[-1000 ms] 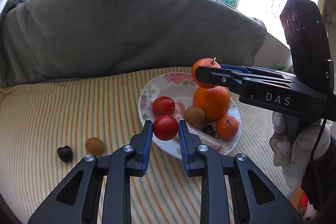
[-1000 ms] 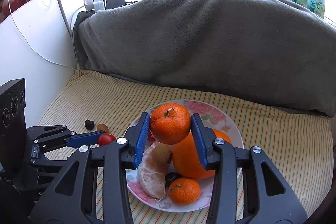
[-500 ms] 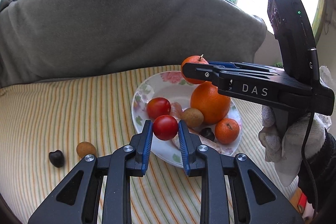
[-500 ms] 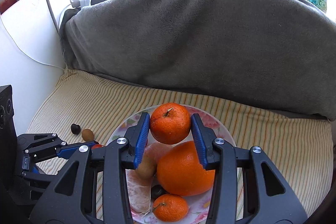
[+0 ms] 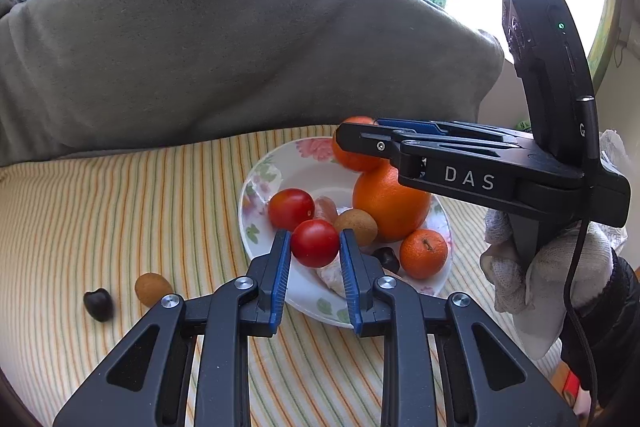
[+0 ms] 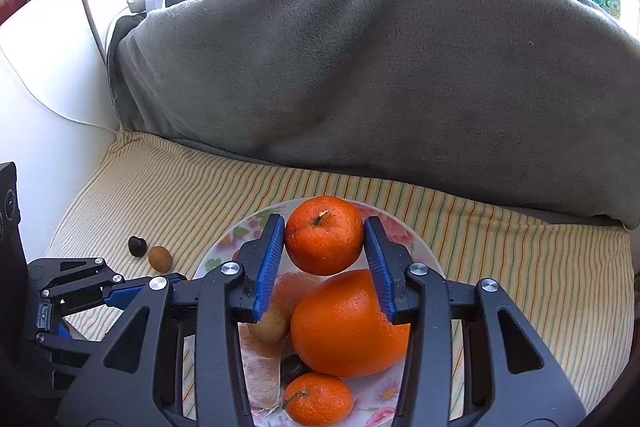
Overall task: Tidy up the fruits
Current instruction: 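Carry the mandarin with the right gripper and the tomato with the left gripper over the plate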
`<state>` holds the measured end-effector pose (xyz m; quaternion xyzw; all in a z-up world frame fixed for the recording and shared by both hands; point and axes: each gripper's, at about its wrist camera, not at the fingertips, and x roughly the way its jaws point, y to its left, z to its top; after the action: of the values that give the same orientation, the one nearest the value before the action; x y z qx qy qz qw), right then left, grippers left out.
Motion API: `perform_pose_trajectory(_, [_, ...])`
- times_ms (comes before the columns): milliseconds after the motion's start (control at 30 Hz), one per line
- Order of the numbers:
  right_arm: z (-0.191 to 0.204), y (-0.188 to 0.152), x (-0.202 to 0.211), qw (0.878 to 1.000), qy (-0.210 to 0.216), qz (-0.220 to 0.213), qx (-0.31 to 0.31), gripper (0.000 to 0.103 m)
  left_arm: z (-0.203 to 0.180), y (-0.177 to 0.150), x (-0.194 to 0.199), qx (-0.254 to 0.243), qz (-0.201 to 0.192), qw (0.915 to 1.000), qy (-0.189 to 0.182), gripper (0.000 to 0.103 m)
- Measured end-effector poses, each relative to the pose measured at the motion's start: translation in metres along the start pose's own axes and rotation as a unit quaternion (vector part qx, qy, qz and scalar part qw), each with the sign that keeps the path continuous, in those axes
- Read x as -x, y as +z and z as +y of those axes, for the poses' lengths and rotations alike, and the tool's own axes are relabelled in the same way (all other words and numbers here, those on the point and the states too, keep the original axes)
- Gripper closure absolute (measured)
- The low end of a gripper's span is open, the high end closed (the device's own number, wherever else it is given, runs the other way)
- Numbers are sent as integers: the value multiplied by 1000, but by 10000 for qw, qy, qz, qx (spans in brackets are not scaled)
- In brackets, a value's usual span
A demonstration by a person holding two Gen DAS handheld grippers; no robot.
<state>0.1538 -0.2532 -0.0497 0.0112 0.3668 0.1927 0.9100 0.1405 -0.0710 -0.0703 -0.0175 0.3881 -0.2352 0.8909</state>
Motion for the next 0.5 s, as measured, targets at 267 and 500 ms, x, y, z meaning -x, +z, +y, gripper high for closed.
perform_pose_trajectory(267, [3, 4, 10, 9998, -26, -177, 4, 42, -5, 1, 1, -66, -16, 10000, -2, 70])
perform_pose_trajectory(500, [3, 4, 14, 9997, -108, -232, -3, 34, -6, 2, 6, -64, -97, 9999, 58, 48])
